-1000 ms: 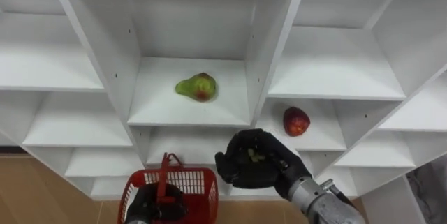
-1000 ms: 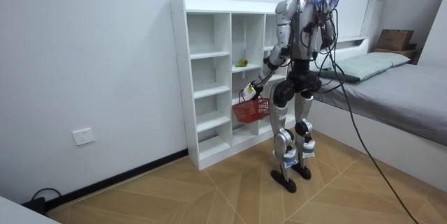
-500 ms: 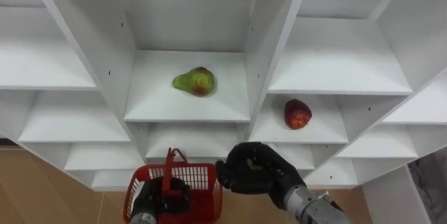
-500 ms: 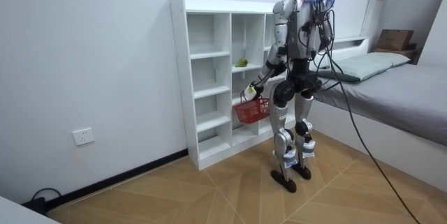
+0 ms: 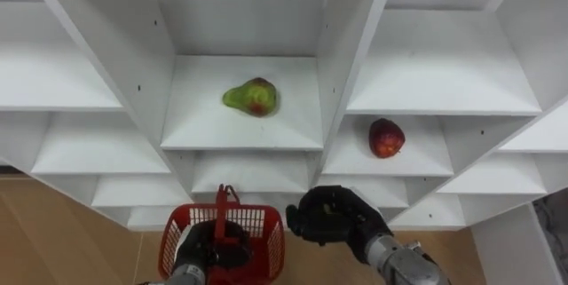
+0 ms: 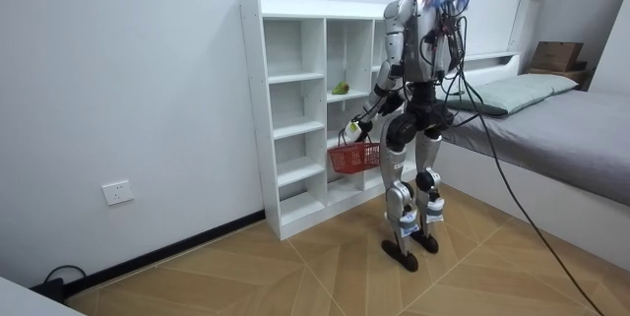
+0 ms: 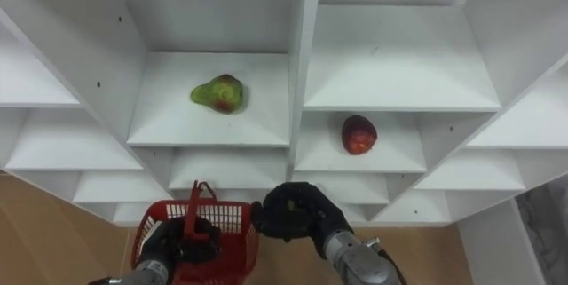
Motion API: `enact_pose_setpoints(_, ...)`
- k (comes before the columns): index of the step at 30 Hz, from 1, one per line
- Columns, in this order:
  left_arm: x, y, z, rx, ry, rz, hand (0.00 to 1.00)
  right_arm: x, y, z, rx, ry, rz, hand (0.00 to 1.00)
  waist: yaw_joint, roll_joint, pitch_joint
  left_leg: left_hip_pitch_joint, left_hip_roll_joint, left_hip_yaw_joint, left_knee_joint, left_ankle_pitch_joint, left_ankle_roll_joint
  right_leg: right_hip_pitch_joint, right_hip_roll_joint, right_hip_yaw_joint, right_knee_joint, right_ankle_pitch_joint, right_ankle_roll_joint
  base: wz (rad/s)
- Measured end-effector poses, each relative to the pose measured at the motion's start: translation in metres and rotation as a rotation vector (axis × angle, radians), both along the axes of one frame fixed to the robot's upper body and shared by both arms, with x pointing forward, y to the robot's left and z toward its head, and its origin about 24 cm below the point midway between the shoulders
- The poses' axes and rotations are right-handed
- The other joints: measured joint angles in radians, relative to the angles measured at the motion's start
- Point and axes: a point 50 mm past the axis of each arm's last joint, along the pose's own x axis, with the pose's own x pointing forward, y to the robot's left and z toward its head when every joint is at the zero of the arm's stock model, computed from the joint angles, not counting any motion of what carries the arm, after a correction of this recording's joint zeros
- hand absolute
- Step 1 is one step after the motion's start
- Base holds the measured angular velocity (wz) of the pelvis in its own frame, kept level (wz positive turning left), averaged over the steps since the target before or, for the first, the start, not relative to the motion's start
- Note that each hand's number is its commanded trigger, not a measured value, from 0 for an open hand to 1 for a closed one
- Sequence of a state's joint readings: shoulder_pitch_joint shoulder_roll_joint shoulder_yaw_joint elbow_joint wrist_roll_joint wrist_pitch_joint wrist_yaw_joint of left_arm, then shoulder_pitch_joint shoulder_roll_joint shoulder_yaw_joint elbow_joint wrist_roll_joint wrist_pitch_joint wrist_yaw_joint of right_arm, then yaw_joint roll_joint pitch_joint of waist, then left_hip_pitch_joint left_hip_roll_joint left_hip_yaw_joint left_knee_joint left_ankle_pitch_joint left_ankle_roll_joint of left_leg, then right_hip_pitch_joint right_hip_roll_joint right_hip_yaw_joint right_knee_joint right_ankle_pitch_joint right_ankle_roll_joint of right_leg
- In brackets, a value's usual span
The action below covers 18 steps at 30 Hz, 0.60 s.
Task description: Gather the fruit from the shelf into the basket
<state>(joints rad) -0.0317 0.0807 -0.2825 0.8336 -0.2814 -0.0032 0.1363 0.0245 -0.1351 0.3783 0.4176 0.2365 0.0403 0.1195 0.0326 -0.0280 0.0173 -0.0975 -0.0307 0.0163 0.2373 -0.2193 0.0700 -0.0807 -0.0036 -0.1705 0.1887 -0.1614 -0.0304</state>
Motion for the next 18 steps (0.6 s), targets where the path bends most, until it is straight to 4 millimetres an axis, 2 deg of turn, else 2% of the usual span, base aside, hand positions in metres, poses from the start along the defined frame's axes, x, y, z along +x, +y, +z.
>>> enact_pose_setpoints(6,-0.002,-0.006,-0.002,-0.024,0.013,-0.053,1.00,0.008,0.001,-0.005,-0.031,0.014,-0.032,1.00,0.003,0.012,0.0014,-0.013,0.000,-0.004,0.006,0.000,0.000,-0.010,-0.002,-0.013,0.000,0.001,-0.001,0.02)
enact_pose_setpoints(11,0.000,-0.009,-0.001,-0.032,0.007,-0.055,1.00,0.014,0.004,-0.003,-0.039,-0.007,-0.030,1.00,0.000,0.026,0.0016,-0.019,-0.002,-0.019,0.013,0.000,0.000,-0.008,-0.007,-0.049,0.001,0.001,-0.001,0.07)
enact_pose_setpoints(14,0.000,-0.010,-0.001,-0.035,0.006,-0.055,1.00,0.020,0.005,-0.003,-0.050,-0.007,-0.023,1.00,0.005,0.036,0.0031,-0.019,-0.002,-0.014,0.014,0.000,0.000,-0.008,-0.007,-0.051,0.002,0.001,-0.001,0.00)
enact_pose_setpoints(18,0.002,-0.011,0.000,-0.032,0.001,-0.061,1.00,0.023,0.007,-0.005,-0.068,0.001,-0.006,1.00,0.006,0.038,0.0030,-0.018,-0.001,-0.012,0.014,0.000,0.000,-0.009,-0.007,-0.052,0.008,0.001,-0.002,0.00)
